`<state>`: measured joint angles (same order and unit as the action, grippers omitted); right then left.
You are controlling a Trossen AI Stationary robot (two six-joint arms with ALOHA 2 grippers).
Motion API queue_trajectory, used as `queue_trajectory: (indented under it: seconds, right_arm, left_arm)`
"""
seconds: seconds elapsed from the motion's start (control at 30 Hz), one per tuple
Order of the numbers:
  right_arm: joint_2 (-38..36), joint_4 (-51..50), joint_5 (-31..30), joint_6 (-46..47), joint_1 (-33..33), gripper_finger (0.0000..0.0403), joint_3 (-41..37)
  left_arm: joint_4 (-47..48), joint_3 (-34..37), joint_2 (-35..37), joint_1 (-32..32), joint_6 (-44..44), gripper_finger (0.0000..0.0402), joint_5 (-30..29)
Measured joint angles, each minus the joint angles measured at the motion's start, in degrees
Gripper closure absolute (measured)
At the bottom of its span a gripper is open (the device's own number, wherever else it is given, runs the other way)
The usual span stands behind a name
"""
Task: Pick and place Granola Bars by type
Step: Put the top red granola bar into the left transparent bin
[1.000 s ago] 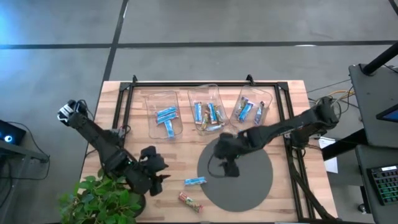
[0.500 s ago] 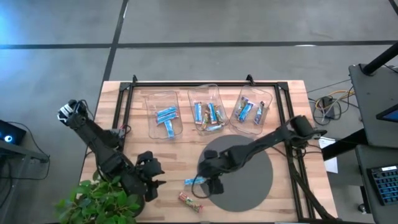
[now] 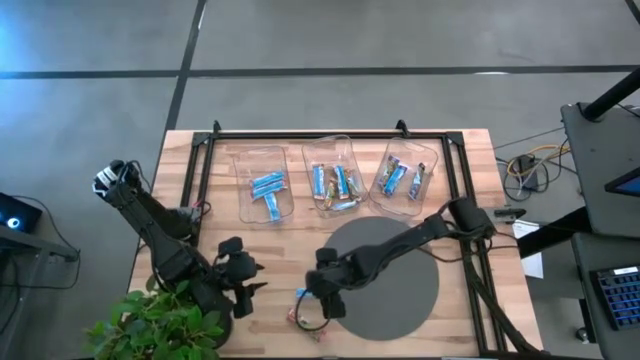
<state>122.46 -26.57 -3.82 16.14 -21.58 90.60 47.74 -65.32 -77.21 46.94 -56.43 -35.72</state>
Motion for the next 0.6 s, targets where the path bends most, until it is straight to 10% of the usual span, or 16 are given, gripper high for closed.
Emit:
queue_trajectory:
  seconds: [0.6]
  right_arm:
    - [5.62, 4.02, 0.90, 1.92, -0.16, 0.0179, 0.07]
  left_arm:
    - [1.37, 0.00, 0.00, -0.30, 1.86, 0.0229, -5.93]
